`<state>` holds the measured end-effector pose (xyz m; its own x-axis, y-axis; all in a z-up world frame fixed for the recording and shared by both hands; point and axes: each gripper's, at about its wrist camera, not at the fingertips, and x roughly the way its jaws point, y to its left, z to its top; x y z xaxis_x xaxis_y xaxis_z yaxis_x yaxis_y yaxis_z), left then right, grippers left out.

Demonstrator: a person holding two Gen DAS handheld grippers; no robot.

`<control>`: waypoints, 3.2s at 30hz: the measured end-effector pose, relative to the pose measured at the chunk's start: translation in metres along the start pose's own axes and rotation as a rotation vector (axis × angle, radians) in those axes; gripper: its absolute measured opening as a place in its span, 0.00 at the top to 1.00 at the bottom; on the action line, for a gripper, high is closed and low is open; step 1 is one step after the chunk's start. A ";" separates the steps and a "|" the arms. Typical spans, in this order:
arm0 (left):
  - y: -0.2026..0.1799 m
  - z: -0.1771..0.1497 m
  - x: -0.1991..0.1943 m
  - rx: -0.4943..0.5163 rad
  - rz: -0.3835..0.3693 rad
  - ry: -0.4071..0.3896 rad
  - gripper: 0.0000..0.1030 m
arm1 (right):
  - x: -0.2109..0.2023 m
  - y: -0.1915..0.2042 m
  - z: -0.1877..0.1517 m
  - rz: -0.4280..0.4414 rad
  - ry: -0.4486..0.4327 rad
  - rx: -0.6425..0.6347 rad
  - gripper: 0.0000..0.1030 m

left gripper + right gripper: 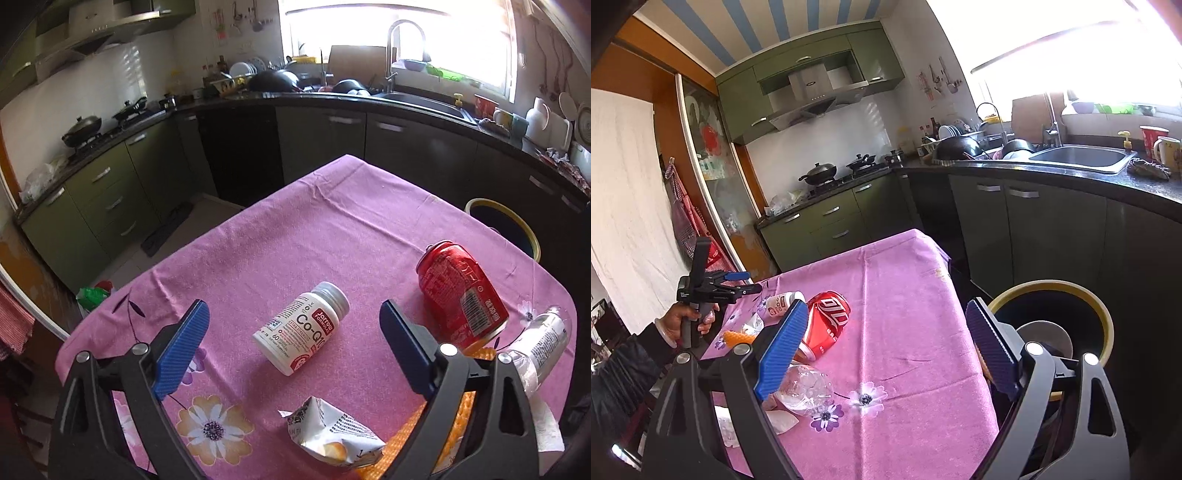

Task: Collect trash
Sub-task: 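Grasp the white supplement bottle with the left gripper and lift, then carry the white bottle over the bin and release it with the left gripper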

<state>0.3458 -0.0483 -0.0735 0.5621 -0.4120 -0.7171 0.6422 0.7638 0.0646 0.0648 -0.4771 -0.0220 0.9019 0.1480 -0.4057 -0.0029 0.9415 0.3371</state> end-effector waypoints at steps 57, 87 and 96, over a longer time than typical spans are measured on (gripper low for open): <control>-0.213 0.106 -0.007 -0.213 -0.050 0.211 0.22 | -0.085 -0.073 -0.007 -0.206 -0.165 0.122 0.15; -0.375 0.168 0.100 -0.051 -0.283 0.259 0.16 | -0.143 -0.129 -0.021 -0.228 -0.264 0.240 0.13; -0.242 0.137 -0.072 -0.128 -0.155 -0.084 0.10 | -0.103 -0.089 -0.015 -0.136 -0.169 0.169 0.13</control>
<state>0.2213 -0.2721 0.0578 0.5064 -0.5656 -0.6509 0.6563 0.7424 -0.1345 -0.0341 -0.5713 -0.0232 0.9482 -0.0426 -0.3148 0.1831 0.8830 0.4321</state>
